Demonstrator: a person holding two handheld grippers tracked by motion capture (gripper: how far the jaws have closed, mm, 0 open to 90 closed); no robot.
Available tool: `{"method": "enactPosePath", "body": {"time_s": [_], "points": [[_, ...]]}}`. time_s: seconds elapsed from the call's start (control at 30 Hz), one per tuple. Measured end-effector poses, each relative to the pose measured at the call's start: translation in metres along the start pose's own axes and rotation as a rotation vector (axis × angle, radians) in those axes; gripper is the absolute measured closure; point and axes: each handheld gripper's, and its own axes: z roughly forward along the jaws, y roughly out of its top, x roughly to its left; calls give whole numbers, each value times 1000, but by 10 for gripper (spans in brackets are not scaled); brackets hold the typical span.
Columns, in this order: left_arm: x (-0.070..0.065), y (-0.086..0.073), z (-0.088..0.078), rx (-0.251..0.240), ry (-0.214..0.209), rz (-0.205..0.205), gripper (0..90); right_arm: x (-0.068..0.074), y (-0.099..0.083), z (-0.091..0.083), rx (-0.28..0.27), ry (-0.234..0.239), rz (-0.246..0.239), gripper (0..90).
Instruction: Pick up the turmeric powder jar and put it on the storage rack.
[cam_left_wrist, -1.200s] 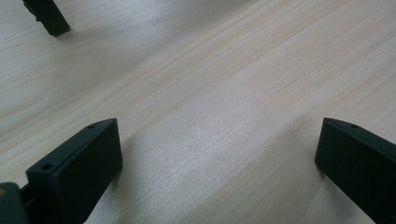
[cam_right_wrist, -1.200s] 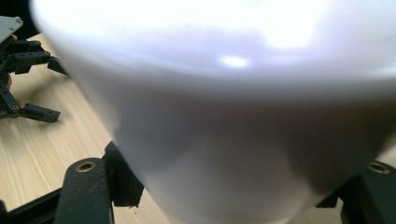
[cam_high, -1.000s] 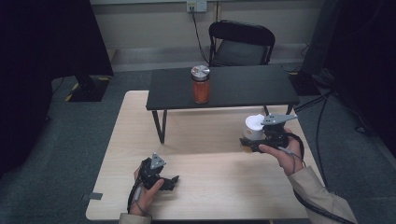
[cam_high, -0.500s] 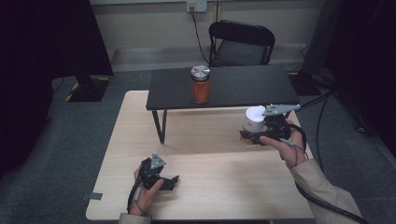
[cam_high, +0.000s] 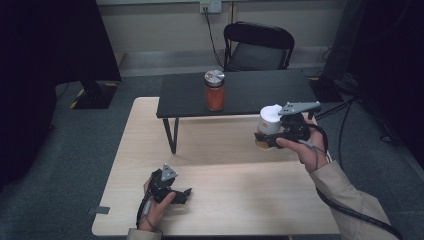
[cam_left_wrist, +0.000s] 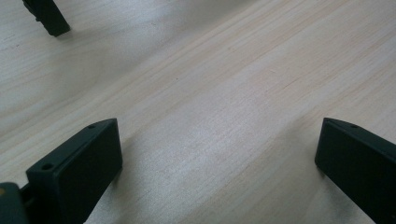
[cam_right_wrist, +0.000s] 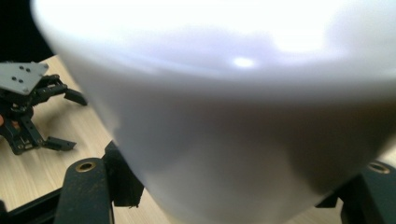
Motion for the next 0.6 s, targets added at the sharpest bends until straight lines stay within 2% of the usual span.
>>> {"method": "enactPosePath", "body": {"time_s": [0.6], "points": [[0,0,0,0,0,0,0,6,38,-3,-5,-12,-21,300]]}}
